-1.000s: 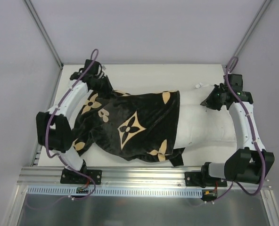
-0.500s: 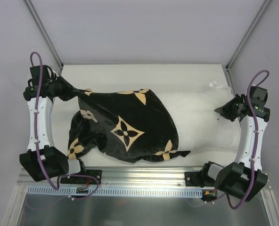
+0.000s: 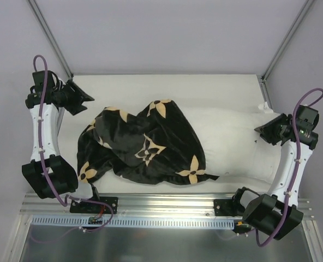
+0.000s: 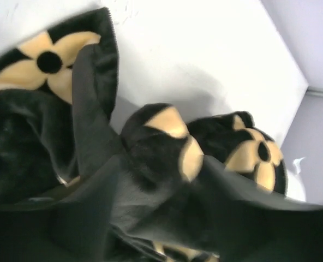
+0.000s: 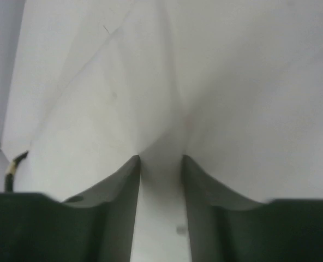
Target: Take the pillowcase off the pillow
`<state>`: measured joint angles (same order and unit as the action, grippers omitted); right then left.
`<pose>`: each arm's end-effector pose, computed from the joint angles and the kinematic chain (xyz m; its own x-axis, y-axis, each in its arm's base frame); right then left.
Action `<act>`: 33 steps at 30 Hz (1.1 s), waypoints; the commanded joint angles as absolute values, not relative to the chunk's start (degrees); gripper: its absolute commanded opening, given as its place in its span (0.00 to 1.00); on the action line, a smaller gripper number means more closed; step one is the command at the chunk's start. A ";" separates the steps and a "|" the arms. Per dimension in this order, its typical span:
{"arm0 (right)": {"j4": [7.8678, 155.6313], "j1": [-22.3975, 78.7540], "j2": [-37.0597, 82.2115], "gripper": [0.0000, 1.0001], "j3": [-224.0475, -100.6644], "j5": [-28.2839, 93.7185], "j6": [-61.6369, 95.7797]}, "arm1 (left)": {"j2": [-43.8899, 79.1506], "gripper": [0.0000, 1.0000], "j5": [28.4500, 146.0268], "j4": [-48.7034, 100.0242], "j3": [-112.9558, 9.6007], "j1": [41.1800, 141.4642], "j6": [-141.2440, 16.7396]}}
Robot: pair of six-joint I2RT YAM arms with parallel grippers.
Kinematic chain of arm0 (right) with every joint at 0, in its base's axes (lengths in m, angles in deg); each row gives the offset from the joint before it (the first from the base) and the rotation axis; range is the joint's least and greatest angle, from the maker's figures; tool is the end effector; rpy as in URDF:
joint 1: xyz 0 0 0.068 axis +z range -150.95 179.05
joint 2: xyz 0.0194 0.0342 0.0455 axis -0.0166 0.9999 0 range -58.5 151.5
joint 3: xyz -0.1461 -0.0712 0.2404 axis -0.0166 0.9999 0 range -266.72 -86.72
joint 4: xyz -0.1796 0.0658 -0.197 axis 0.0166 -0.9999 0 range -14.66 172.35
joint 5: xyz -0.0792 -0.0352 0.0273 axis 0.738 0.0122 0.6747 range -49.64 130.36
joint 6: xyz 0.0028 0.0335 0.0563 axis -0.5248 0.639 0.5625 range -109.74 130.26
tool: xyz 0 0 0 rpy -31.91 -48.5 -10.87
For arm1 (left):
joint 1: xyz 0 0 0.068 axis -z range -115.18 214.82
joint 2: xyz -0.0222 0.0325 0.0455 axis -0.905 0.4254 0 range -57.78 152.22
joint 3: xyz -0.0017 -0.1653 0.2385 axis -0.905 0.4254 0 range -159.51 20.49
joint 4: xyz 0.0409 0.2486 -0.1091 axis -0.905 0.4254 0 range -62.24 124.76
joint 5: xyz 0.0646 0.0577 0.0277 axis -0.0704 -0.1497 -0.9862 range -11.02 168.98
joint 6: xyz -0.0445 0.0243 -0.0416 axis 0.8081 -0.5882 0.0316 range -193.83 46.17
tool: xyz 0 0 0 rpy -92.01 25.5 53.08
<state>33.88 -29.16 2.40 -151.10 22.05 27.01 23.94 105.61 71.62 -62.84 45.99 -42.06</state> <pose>0.2057 -0.0919 0.3485 -0.5237 0.5914 -0.6131 0.4218 0.8053 0.4166 0.3155 0.0831 0.3790 -0.5544 -0.6864 -0.4706 -0.3134 0.6960 -0.6460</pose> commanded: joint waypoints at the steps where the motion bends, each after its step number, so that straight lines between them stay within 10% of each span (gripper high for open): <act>1: 39.02 -25.41 1.61 0.47 -155.70 23.91 25.47 | 22.30 0.70 103.86 67.40 -65.73 50.92 -48.33; 3: 37.09 -21.19 1.00 0.98 -157.55 28.13 24.50 | 20.72 0.99 99.75 68.10 -65.29 57.51 -50.61; 18: 31.54 10.09 -5.33 0.96 -146.50 41.40 21.76 | 10.16 0.99 85.75 69.43 -47.11 104.77 -44.93; 26: 41.47 18.56 1.07 0.98 -136.82 45.80 27.75 | 19.55 0.85 82.24 59.67 -38.66 110.79 -39.47; 27: 42.00 18.48 1.78 0.83 -137.17 46.33 27.75 | 20.09 0.71 81.45 59.32 -38.22 110.88 -39.38; 28: 42.09 18.39 2.40 0.71 -137.52 47.20 27.49 | 20.62 0.30 80.39 59.14 -38.13 110.79 -39.03; 29: 42.09 18.39 3.10 0.55 -137.96 47.65 27.14 | 20.62 0.12 79.51 59.23 -38.04 110.79 -38.94; 30: 41.92 18.13 3.28 0.20 -138.92 48.52 26.96 | 20.27 0.00 77.76 59.32 -37.78 110.70 -39.03; 31: 42.00 17.69 3.28 0.05 -139.36 48.79 26.78 | 18.97 0.00 77.49 59.40 -37.61 110.27 -39.29; 33: 41.92 15.06 2.67 0.01 -140.16 49.58 26.43 | 16.85 0.00 76.26 60.28 -36.47 108.95 -40.08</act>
